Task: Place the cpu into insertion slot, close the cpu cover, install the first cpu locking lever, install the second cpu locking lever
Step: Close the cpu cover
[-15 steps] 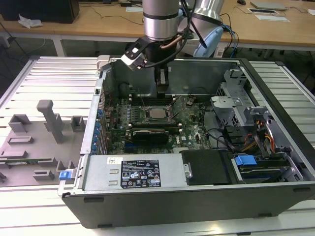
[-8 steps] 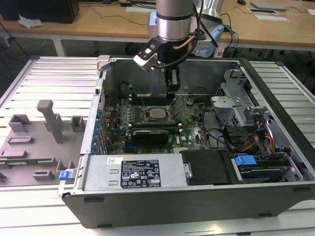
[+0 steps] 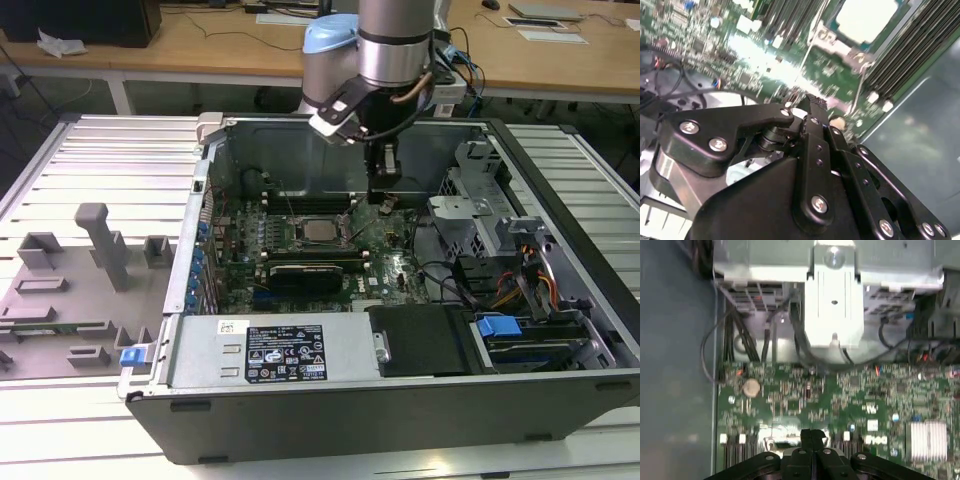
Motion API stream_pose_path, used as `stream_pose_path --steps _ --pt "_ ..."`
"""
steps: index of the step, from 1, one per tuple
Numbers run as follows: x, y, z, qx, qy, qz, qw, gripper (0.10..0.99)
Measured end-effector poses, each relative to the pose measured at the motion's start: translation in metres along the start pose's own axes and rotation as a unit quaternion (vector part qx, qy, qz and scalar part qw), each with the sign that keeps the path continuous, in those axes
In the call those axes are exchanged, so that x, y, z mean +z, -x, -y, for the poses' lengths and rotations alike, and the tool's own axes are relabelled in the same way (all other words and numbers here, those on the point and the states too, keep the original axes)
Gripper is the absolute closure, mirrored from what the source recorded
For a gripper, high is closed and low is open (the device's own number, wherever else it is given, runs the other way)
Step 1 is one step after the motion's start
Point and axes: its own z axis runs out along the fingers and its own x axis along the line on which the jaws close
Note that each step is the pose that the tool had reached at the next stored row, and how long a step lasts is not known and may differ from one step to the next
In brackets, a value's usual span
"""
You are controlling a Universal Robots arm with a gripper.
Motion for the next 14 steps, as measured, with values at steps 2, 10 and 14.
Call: stream_pose_path --steps 2,10,14 --pt "0.0015 0.0002 -0.0069 0.000 -0.0005 0.0000 1.0000 0.980" --pt "0.0192 -0.0009 -0.0112 0.000 -0.0039 -0.0007 1.0000 0.980" --pt "0.0230 -0.0063 -0.0110 0.000 -0.0043 -0.0019 1.0000 0.980"
